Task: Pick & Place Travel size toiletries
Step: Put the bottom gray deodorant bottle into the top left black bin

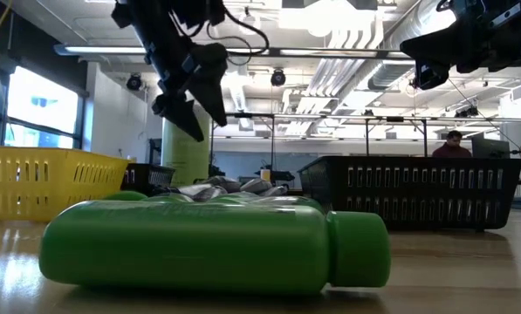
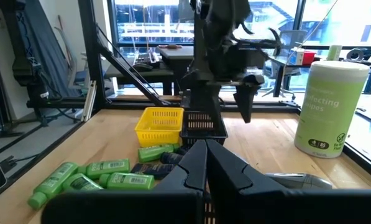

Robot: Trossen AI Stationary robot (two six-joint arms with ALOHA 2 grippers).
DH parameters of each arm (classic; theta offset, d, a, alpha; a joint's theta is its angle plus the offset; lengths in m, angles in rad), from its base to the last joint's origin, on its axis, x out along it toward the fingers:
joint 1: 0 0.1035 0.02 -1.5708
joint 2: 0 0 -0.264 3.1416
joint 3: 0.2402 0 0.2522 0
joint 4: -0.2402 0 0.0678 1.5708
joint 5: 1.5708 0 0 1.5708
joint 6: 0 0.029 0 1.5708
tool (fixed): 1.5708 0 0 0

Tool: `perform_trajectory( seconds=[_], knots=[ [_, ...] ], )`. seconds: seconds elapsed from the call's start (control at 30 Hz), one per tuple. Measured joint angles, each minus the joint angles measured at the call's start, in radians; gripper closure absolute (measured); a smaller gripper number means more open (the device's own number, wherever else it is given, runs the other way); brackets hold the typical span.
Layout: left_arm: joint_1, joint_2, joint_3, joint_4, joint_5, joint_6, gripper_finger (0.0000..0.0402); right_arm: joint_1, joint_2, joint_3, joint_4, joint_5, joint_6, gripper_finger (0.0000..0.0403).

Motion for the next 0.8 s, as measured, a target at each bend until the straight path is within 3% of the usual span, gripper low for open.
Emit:
perform_trajectory(
  seconds=[0.6, 0.8],
  knots=[
    [0.046, 0.165, 0.004, 0.107, 0.072, 0.075, 0.0027, 0.0, 0.0, 0.0, 0.0, 0.0, -0.022, 0.0401],
    [0.046, 0.219, 0.097, 0.067, 0.083, 0.148, 0.0027, 0.0, 0.0, 0.0, 0.009, 0.0, -0.026, 0.0401]
  ],
)
